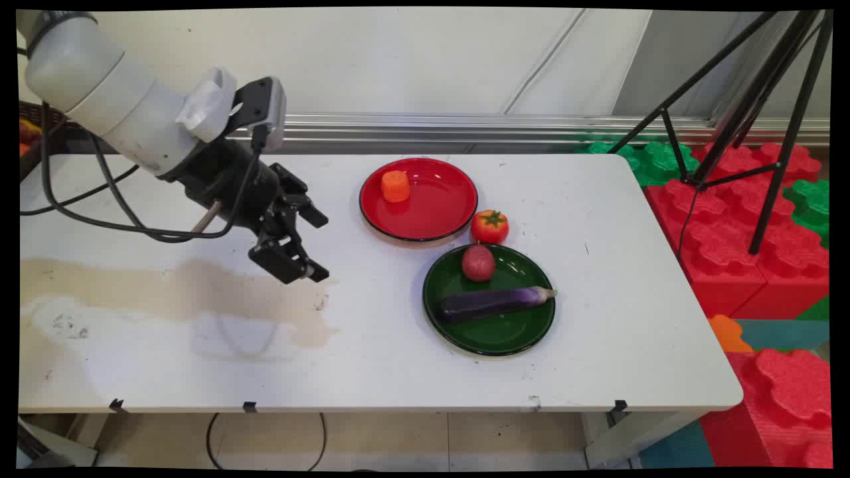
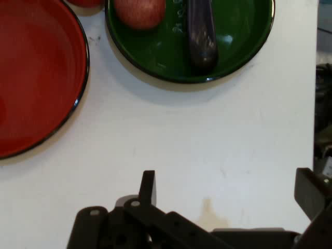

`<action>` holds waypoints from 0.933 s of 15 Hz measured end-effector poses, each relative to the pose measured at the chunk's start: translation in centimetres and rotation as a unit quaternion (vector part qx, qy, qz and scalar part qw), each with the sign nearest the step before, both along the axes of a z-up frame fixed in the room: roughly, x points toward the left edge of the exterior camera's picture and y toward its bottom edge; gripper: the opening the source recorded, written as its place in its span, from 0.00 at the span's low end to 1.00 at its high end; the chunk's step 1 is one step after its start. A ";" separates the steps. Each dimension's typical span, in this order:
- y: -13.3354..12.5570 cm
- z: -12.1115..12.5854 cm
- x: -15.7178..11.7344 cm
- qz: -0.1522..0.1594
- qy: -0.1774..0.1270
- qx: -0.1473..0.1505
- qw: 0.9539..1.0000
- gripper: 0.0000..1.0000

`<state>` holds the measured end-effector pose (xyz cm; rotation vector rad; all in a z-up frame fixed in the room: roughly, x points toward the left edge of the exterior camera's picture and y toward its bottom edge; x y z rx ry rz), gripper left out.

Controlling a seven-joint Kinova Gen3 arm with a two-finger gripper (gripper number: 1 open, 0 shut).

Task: Pick up the eggplant from the green plate

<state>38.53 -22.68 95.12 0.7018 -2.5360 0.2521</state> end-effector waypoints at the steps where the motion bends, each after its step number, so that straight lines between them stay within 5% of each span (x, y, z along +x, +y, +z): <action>1: -0.3 0.3 -0.5 0.002 0.001 -0.005 1.000 1.00; 14: -5.8 0.7 -13.1 0.027 -0.010 -0.009 1.000 1.00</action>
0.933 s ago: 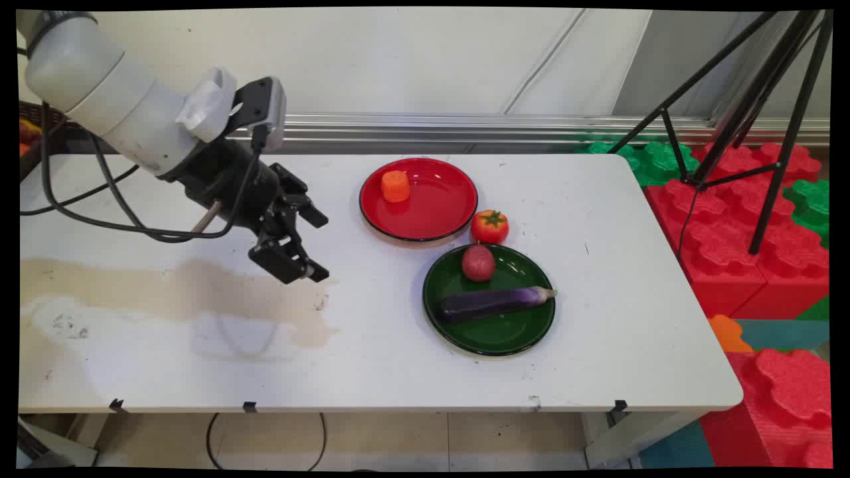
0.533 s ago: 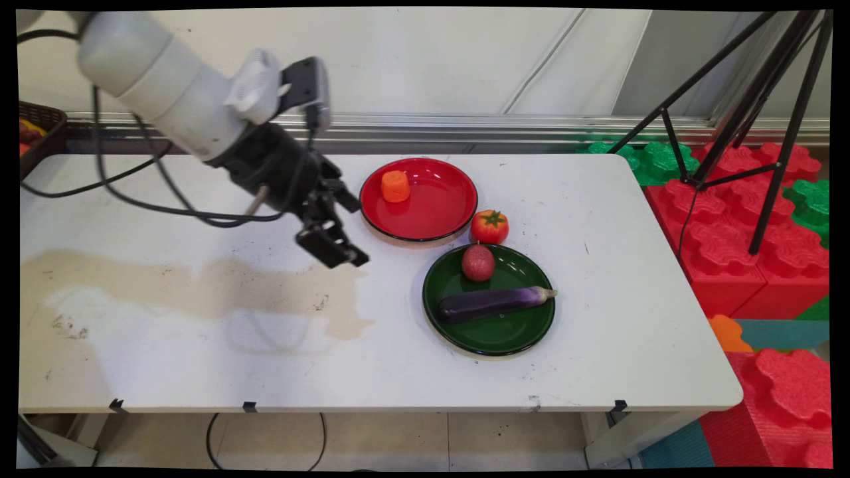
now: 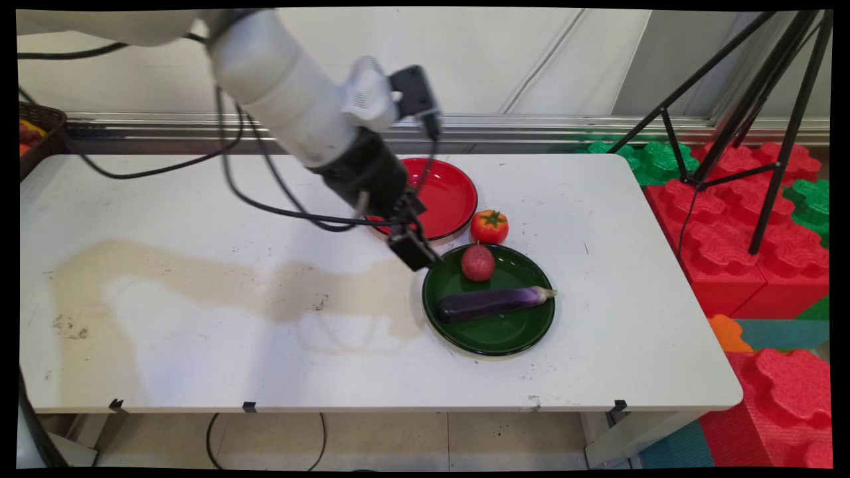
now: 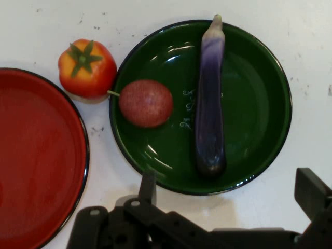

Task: Pick up the eggplant from the green plate

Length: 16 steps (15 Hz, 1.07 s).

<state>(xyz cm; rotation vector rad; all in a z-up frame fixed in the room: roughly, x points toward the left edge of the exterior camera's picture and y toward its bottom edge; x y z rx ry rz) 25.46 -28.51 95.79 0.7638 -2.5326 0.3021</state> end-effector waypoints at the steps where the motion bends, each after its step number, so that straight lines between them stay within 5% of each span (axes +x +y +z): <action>1: -0.3 -0.2 -0.6 0.002 -0.003 0.001 1.000 1.00; 16: -5.2 -6.5 -10.1 0.025 -0.081 0.052 0.995 1.00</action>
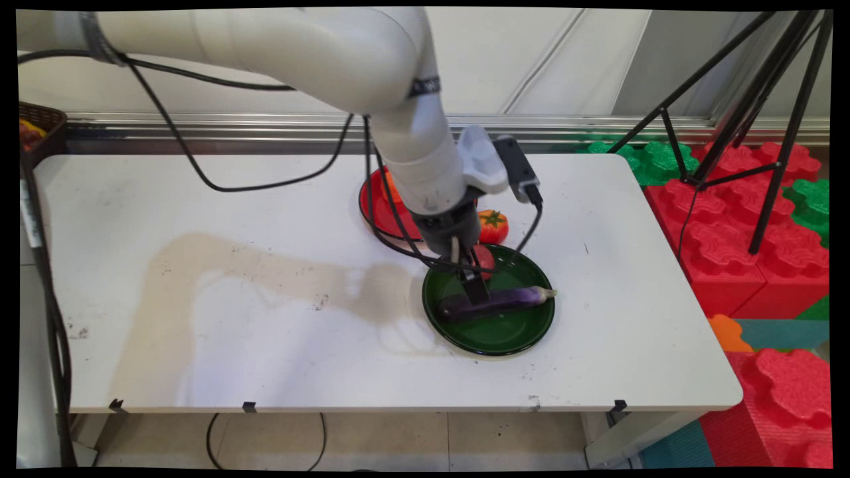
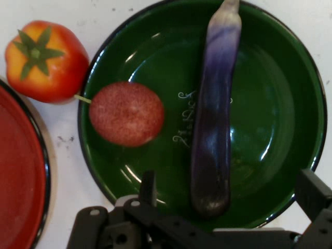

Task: Pick up the eggplant from the green plate

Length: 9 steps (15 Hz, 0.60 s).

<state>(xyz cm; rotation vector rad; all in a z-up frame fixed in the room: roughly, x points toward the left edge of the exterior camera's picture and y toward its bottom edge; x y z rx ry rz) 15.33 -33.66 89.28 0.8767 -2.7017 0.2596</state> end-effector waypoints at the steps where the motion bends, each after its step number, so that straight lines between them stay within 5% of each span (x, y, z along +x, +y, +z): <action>1: -0.3 -0.7 -0.5 0.004 -0.006 0.006 1.000 1.00; 9: -2.0 -4.8 -3.1 0.027 -0.032 0.040 0.998 1.00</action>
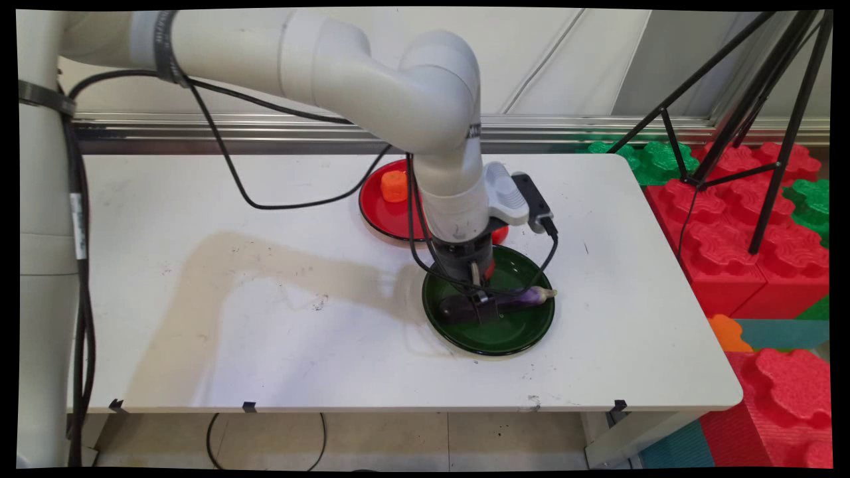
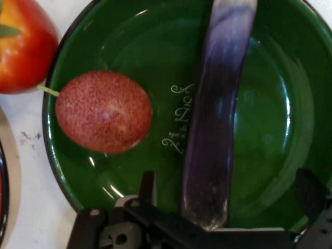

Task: Pick up the eggplant from the green plate, then place the picked object on the table

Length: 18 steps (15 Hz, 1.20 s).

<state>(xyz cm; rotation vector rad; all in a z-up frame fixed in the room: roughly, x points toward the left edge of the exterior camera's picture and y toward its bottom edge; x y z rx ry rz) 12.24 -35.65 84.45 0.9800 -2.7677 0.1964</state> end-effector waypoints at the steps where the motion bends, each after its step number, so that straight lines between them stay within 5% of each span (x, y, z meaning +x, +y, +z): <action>1: -0.3 -0.7 -0.3 0.003 -0.003 0.004 1.000 1.00; 8: -1.6 -3.5 -1.3 0.013 -0.008 0.013 1.000 1.00; 9: -1.7 -3.7 -1.4 0.012 -0.008 0.013 1.000 0.00; 14: -1.7 -3.7 -1.7 0.010 -0.007 0.005 1.000 0.00; 18: -0.5 -1.1 -0.8 0.007 -0.007 -0.013 1.000 0.00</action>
